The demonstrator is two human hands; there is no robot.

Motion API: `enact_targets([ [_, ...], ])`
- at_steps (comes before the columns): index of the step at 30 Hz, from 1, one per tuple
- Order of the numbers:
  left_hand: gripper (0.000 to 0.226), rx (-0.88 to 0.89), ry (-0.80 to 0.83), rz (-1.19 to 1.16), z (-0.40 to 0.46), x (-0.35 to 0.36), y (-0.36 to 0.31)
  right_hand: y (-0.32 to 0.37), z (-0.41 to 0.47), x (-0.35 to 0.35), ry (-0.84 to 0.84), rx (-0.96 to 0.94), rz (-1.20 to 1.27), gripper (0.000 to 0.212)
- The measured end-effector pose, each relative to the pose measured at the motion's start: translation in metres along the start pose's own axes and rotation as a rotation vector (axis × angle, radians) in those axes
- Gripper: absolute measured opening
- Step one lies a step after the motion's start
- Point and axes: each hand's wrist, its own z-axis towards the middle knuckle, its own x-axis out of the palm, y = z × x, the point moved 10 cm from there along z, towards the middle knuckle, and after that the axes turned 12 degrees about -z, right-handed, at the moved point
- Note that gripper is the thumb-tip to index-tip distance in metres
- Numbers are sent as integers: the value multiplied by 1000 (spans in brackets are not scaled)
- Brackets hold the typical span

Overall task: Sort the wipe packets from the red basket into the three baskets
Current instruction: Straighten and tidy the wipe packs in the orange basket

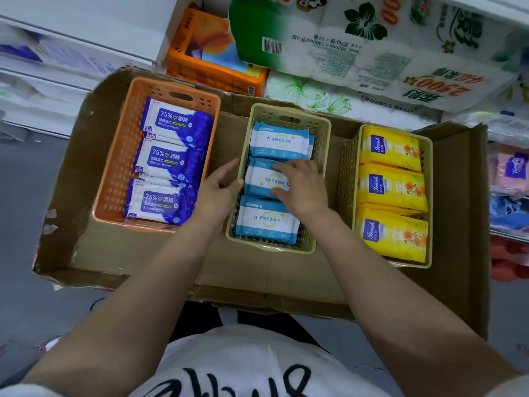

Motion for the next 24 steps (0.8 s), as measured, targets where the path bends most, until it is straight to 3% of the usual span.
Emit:
enact_targets([
  [7,40,4,1,-53,-1,1,6,4,5,5,39,-62,2,57],
  [12,41,-24,6,-73,-4,0,11,5,10,-9,-24,2,-52,57],
  [17,41,-2,4,-43,-7,0,11,-2,20,15,224,77,-130,56],
  [24,42,-5,5,-9,-6,0,8,-6,21,10,251,151,-140,56],
])
